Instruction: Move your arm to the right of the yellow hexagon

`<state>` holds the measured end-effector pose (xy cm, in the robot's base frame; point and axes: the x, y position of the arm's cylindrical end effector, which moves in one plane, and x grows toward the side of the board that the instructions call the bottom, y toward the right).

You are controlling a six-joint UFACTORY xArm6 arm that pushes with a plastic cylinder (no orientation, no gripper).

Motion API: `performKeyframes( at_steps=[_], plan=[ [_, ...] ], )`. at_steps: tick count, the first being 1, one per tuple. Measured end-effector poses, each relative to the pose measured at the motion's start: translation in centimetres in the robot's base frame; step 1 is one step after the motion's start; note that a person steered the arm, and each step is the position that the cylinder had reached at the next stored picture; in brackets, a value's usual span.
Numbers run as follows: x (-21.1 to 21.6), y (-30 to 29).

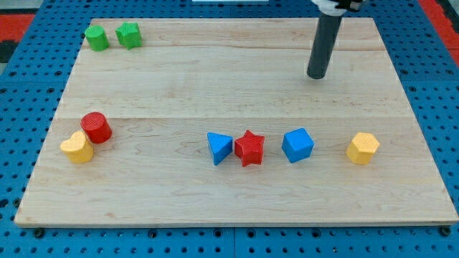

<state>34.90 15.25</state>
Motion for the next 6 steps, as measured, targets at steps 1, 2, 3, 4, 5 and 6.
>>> performKeyframes(
  at_steps=[1,2,3,4,5,6],
  plan=[
    [-0.4,0.0],
    [-0.9,0.0],
    [0.6,8.8],
    [6.6,15.7],
    [15.2,15.6],
    [19.6,11.6]
  ],
)
